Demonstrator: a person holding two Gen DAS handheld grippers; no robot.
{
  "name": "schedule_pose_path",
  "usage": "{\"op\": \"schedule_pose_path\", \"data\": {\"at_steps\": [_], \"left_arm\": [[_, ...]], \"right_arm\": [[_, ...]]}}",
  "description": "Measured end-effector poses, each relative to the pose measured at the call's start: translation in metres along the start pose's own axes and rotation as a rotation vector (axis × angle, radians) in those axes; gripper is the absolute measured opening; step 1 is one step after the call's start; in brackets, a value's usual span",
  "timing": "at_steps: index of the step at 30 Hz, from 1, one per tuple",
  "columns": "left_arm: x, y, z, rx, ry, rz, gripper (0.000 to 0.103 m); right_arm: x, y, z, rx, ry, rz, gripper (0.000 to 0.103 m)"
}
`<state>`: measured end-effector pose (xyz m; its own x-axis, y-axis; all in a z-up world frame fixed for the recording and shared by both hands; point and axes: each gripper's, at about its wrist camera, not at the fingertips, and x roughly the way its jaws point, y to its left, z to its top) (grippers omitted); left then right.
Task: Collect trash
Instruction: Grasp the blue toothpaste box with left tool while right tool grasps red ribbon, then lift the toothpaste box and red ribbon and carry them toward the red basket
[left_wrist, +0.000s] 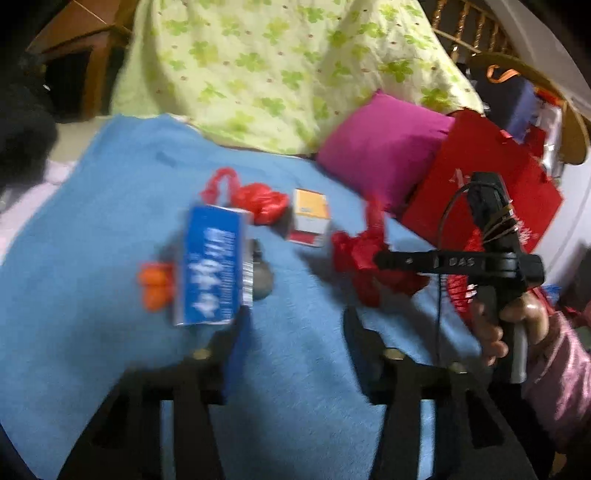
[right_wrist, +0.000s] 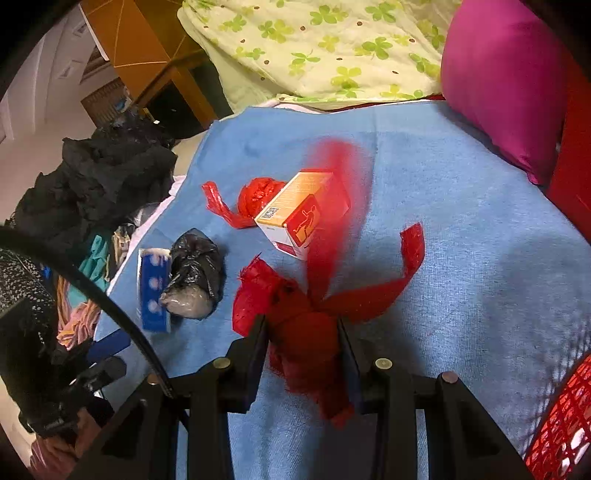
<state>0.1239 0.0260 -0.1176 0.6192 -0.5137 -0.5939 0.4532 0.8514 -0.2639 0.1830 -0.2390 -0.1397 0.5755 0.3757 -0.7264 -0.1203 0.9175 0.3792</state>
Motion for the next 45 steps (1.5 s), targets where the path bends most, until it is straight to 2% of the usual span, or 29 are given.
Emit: {"op": "schedule_pose_path", "data": {"at_steps": [2,3,5,7,9,12,13,14,15,16,20,23,24,25,30,31,33,34,35,36,45], "left_arm": [[-0.008,-0.002,-0.001,0.015,-0.031,0.077,0.082],[-0.011,-0.002,0.001,0.014,-0.049,0.125,0.085],[-0.010,-0.002,0.006,0.010,-0.066,0.179,0.087],[0.004,-0.003,0.015,0.017,-0.027,0.289,0.088],[0.019,-0.003,0.024,0.040,-0.007,0.339,0.088],[0.034,0.013,0.031,-0.005,0.013,0.347,0.088],[0.038,0.017,0.031,-0.027,0.023,0.342,0.083],[0.042,0.022,0.031,-0.056,0.038,0.336,0.068],[0.045,0.030,0.030,-0.094,0.062,0.318,0.060],[0.047,0.033,0.029,-0.115,0.073,0.300,0.055],[0.046,0.031,0.028,-0.114,0.059,0.280,0.053],[0.034,0.021,0.031,-0.084,0.028,0.284,0.024],[0.029,0.017,0.032,-0.071,0.023,0.288,0.023],[0.025,0.015,0.034,-0.065,0.020,0.279,0.015],[0.018,0.025,0.029,-0.106,0.024,0.309,0.013],[0.020,0.029,0.028,-0.130,0.027,0.323,0.018],[0.021,0.035,0.026,-0.162,0.033,0.331,0.037],[0.023,0.037,0.025,-0.173,0.030,0.335,0.056],[0.023,0.039,0.024,-0.177,0.023,0.355,0.070],[0.025,0.039,0.023,-0.175,0.015,0.374,0.071],[0.053,0.032,0.031,-0.163,0.060,0.368,0.073]], "right_arm": [[-0.001,0.002,0.000,-0.005,-0.001,0.002,0.040],[0.000,0.004,0.000,-0.008,-0.001,0.003,0.040],[0.001,0.007,0.000,-0.013,0.003,0.005,0.040],[0.002,0.010,-0.001,-0.022,0.005,0.003,0.040],[0.000,0.011,-0.002,-0.032,0.000,0.003,0.040],[-0.006,0.009,0.000,-0.026,-0.021,0.025,0.040],[-0.010,0.009,0.000,-0.025,-0.034,0.030,0.040],[-0.012,0.008,0.002,-0.024,-0.045,0.036,0.040],[-0.016,0.009,0.003,-0.023,-0.055,0.047,0.040],[-0.017,0.011,0.003,-0.024,-0.061,0.055,0.040],[-0.027,0.020,0.003,-0.056,-0.094,0.073,0.040],[-0.039,0.028,0.001,-0.086,-0.130,0.083,0.040],[-0.045,0.031,0.001,-0.097,-0.146,0.095,0.040],[-0.050,0.032,0.000,-0.106,-0.159,0.104,0.040],[-0.076,0.043,-0.009,-0.178,-0.224,0.095,0.040],[-0.080,0.046,-0.013,-0.196,-0.232,0.089,0.040],[-0.087,0.051,-0.020,-0.233,-0.241,0.080,0.040],[-0.091,0.054,-0.024,-0.255,-0.248,0.076,0.040],[-0.093,0.056,-0.028,-0.274,-0.254,0.074,0.040],[-0.095,0.059,-0.031,-0.294,-0.258,0.071,0.040],[-0.109,0.063,-0.048,-0.378,-0.298,0.038,0.040]]}}
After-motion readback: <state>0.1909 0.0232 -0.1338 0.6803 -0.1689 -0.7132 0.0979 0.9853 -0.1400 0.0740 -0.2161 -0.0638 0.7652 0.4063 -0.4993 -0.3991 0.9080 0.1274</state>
